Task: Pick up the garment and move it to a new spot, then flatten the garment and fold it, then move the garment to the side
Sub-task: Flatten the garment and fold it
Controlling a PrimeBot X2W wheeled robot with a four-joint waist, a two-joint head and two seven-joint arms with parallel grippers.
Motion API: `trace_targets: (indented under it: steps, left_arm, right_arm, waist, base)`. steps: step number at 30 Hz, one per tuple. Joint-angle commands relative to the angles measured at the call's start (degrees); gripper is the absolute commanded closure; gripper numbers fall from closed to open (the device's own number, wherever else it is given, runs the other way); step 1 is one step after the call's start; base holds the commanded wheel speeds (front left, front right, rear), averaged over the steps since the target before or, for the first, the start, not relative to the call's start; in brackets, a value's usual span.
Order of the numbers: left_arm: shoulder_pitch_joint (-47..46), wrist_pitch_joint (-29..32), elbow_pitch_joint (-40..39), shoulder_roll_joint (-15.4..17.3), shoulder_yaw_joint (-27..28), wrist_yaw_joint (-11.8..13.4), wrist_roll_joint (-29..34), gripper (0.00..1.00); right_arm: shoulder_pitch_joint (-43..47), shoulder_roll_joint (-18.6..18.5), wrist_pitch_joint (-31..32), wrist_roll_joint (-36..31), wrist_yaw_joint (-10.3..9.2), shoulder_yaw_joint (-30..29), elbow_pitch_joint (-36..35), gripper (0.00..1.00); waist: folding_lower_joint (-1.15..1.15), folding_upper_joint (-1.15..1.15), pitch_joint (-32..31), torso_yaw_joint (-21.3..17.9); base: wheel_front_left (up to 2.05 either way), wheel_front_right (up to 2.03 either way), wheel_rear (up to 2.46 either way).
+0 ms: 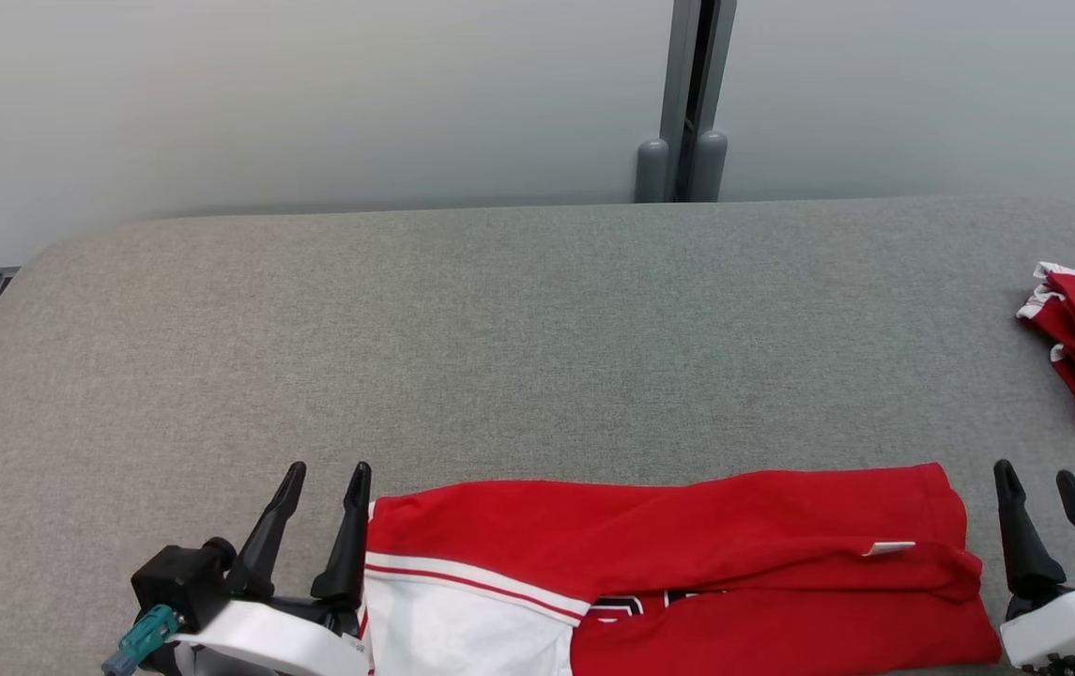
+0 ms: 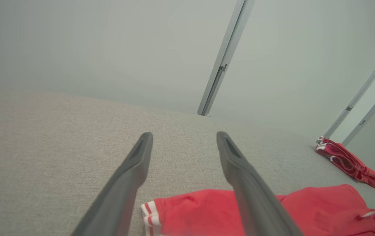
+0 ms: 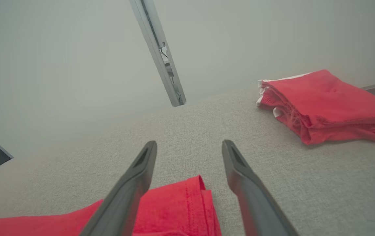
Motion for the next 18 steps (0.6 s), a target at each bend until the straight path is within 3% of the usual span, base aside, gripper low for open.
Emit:
trace_targets:
  steps: [1,7,18]
  left_arm:
    - [0.24,-0.14,0.18,-0.19,0.5,-0.24,0.61,0.0]
    - [-1.84,-0.15,0.26,-1.49,-0.12,-0.7,2.63,0.0]
    - [-2.83,-0.15,-0.16,0.73,-1.49,-0.63,2.39,0.0]
  right_arm:
    - [0.21,0.04,-0.03,0.65,0.0,-0.46,0.79,0.0]
    - [-1.57,0.58,-0.03,2.77,0.0,0.28,7.41,0.0]
    - [-2.59,1.96,-0.03,7.14,-0.01,1.65,16.26,0.0]
  waist:
    - [0.0,0.0,0.25,0.27]
    - [0.0,0.0,1.68,1.46]
    - [0.0,0.0,3.3,2.77]
  base:
    - [0.0,0.0,0.0]
    - [0.0,0.0,0.0]
    - [0.0,0.0,0.0]
